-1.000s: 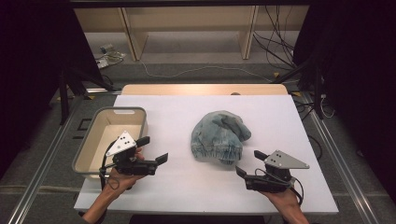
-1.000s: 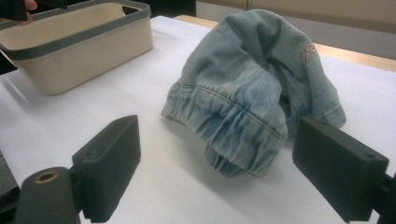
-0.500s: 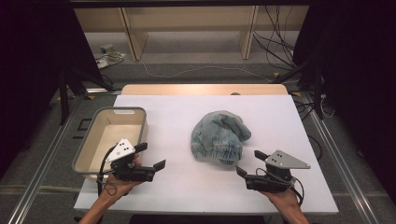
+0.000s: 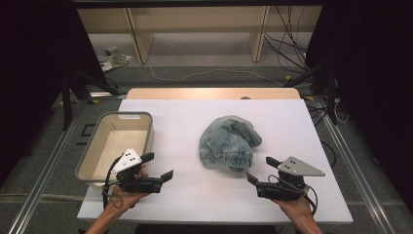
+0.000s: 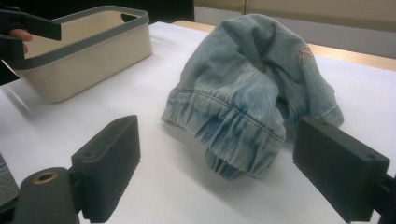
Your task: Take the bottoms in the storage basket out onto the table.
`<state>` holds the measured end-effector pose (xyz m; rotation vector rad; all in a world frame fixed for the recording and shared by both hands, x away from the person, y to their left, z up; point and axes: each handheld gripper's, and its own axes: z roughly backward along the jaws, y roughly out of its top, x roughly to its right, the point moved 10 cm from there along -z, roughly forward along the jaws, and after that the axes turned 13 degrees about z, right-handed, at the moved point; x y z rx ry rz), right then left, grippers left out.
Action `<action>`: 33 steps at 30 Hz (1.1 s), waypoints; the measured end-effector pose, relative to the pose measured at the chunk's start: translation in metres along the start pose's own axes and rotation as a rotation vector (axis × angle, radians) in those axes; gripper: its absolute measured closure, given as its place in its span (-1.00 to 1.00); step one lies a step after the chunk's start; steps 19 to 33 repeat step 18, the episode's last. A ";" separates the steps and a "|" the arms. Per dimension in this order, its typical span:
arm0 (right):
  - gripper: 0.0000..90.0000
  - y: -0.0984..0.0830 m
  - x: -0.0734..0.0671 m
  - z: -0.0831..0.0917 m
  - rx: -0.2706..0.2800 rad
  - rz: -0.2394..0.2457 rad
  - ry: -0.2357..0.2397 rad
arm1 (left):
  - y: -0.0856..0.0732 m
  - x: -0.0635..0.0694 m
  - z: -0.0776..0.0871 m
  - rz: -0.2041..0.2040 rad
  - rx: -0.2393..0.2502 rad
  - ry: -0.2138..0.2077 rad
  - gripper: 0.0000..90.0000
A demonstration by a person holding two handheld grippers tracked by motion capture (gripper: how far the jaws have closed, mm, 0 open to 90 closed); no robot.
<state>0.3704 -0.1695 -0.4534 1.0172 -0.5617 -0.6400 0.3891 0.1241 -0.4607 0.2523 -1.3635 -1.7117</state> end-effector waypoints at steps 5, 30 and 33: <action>-0.64 0.000 0.000 0.000 -0.003 -0.003 -0.001 | 0.002 0.000 -0.001 0.002 0.008 -0.001 -0.92; -0.64 0.000 0.001 0.000 -0.003 -0.004 -0.002 | 0.003 0.001 -0.001 -0.001 0.010 -0.005 -0.92; -0.64 0.000 0.001 0.000 -0.003 -0.004 -0.002 | 0.003 0.001 -0.001 -0.001 0.010 -0.005 -0.92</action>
